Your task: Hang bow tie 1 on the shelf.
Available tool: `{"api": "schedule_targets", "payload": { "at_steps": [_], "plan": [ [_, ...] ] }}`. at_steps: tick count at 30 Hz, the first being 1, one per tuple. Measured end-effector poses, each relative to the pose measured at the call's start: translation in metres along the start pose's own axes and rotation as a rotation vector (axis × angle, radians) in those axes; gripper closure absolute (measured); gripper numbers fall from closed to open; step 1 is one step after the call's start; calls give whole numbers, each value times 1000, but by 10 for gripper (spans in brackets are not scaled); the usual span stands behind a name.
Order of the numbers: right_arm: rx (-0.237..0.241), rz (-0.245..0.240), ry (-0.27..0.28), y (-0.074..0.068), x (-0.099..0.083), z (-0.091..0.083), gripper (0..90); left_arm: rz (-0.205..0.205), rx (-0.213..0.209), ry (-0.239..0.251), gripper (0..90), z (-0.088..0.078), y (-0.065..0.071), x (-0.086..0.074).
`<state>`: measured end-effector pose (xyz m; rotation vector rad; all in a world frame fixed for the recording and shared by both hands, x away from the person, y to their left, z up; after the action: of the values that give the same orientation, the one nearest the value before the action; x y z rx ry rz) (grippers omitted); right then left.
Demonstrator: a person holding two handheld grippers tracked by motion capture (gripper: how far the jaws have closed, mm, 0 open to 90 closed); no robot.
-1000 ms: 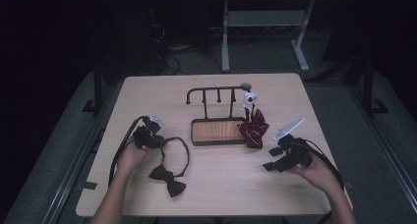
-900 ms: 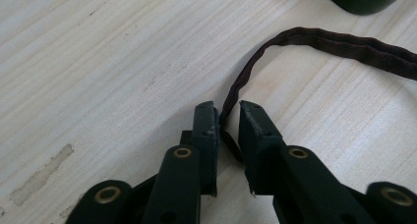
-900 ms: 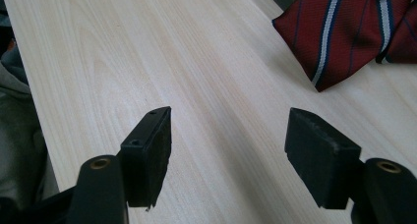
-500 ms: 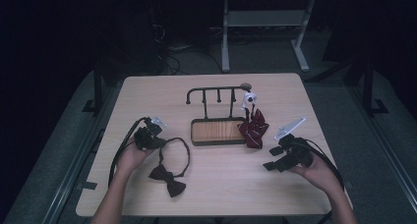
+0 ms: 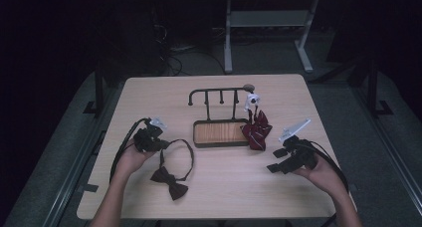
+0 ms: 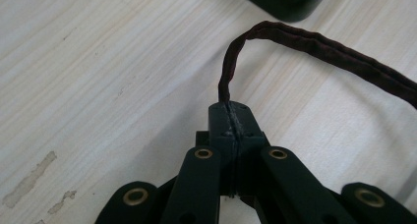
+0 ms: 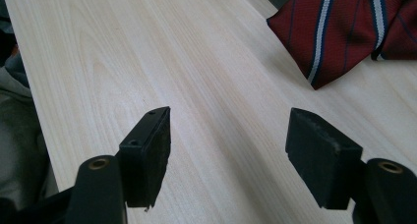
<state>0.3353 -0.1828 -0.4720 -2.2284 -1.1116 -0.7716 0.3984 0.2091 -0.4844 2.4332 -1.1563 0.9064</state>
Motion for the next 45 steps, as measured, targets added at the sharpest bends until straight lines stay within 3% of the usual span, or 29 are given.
{"api": "schedule_targets", "payload": {
  "at_steps": [9, 19, 36, 45],
  "plan": [
    [1, 11, 3, 2, -1, 1, 325, -9, -30, 30, 896, -4, 6, 3],
    [-23, 32, 14, 5, -4, -6, 319, 35, -50, 37, 898, -15, 15, 15],
    [-26, 14, 11, 5, -3, -6, 315, 83, -81, 66, 898, -37, 29, 28],
    [-23, 5, 5, 3, -4, -4, 315, 105, -100, 59, 898, -45, 35, 31]
  ]
}}
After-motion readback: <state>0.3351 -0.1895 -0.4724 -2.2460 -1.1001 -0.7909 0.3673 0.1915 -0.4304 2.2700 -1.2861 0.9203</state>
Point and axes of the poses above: each handheld gripper's, and its own axes: z roughly forward along the jaws, x roughly out of its top, y roughly to its right, the point moved 7 cm from there along z, roughly forward along the jaws, and after that the axes turned 11 degrees about y, right-handed, at the moved point
